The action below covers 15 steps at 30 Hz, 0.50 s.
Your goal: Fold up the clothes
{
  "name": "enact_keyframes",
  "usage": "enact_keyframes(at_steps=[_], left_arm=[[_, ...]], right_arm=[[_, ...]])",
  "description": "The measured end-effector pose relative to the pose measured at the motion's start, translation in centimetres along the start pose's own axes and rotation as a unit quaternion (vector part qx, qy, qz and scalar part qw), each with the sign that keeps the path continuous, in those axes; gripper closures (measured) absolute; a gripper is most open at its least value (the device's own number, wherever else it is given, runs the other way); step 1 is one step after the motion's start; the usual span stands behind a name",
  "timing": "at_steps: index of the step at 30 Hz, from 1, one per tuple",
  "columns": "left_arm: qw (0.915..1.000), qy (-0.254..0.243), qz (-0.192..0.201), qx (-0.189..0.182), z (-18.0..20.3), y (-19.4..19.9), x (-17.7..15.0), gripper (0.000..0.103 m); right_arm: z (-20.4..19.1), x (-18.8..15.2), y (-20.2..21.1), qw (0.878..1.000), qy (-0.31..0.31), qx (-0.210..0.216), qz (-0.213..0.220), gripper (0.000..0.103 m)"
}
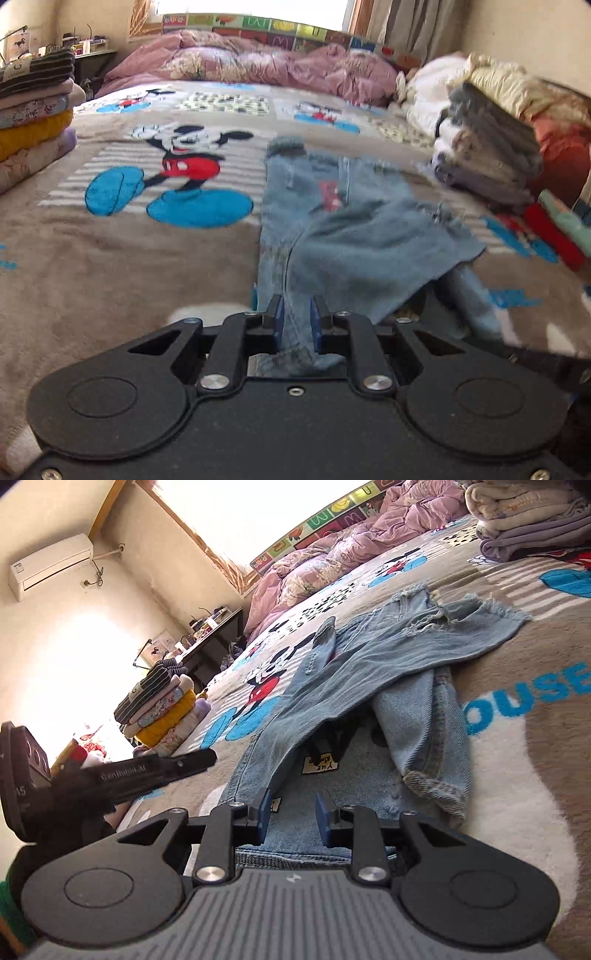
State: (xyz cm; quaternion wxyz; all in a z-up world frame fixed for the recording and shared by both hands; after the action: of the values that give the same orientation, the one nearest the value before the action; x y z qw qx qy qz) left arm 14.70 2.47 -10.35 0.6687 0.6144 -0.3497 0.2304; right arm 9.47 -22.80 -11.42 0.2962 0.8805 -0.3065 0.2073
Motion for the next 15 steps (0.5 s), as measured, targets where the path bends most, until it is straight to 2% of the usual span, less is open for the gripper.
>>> enact_keyframes(at_steps=[2, 5, 12, 15], left_arm=[[0.9998, 0.007, 0.016, -0.006, 0.2, -0.1, -1.1, 0.089], [0.9993, 0.007, 0.034, -0.014, -0.3, 0.4, 0.5, 0.089], [0.9966, 0.006, 0.075, -0.034, -1.3, 1.5, 4.2, 0.089], [0.9960, -0.020, 0.074, -0.045, -0.5, -1.2, 5.0, 0.087]], right_arm=[[0.3, 0.5, 0.7, 1.000, -0.006, -0.006, 0.016, 0.074], [1.3, 1.7, 2.4, 0.999, -0.025, -0.008, 0.048, 0.074], [7.3, 4.1, 3.9, 0.985, -0.136, -0.030, 0.099, 0.071], [9.7, 4.7, 3.9, 0.976, -0.183, -0.035, 0.113, 0.067]])
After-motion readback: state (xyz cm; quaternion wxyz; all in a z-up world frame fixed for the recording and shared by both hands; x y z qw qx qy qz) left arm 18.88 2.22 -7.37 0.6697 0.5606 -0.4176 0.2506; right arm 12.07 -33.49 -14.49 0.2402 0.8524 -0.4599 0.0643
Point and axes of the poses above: each gripper's, at about its wrist camera, not at the fingertips, and y roughly against the way its jaws point, z to its right, x to its top, the point moved 3 cm from there along -y, roughly the way its jaws point, and after that the axes turned 10 degrees about -y, right-handed, at the moved point
